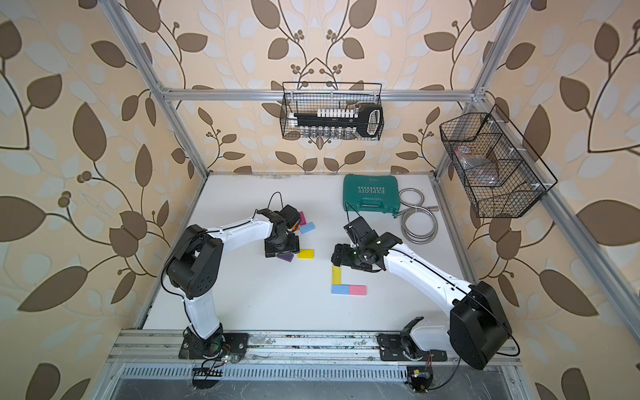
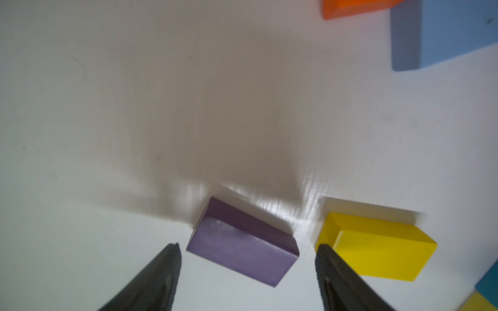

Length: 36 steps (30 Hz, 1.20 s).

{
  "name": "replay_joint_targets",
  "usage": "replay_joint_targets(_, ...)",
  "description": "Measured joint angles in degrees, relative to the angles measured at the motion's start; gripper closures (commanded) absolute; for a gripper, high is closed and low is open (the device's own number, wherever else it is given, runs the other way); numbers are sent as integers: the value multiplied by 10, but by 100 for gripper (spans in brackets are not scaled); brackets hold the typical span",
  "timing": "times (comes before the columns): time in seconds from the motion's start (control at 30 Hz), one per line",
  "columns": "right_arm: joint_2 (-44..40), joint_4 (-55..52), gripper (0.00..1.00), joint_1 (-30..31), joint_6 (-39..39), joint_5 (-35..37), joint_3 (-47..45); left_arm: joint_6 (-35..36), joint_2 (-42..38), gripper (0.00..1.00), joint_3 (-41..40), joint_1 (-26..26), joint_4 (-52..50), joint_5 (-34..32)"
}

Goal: Assemble the letter c with building blocks
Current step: Assemble the building block at the center of the board.

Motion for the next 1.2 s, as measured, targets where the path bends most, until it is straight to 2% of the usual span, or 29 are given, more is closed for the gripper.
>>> replay_joint_targets(0.27, 0, -4, 15, 0, 0, 3, 6, -1, -4, 13, 0, 7, -6, 3)
replay_joint_targets(0.4, 0, -5, 15, 0, 0, 4, 6, -19, -55, 9, -16, 8, -10, 18)
replay_joint_targets(0.53, 4, -4, 15, 0, 0, 4, 6, -92, -134, 9, -40, 7, -9, 42)
replay_joint_targets(0.7, 17, -3, 15, 0, 0, 4, 6, -251, -187, 11, -65, 7, 6, 63)
replay_joint_targets(0.9, 18, -2, 15, 0, -2, 4, 6, -404, -153, 16, -67, 11, 5, 65)
replay_joint_targets(1.1, 18, -2, 15, 0, -10, 4, 6, -463, -60, 20, -41, 15, 4, 70)
replay_joint_targets(1.2, 18, -2, 15, -3, -14, 2, 6, -477, -37, 22, -33, 15, 5, 69)
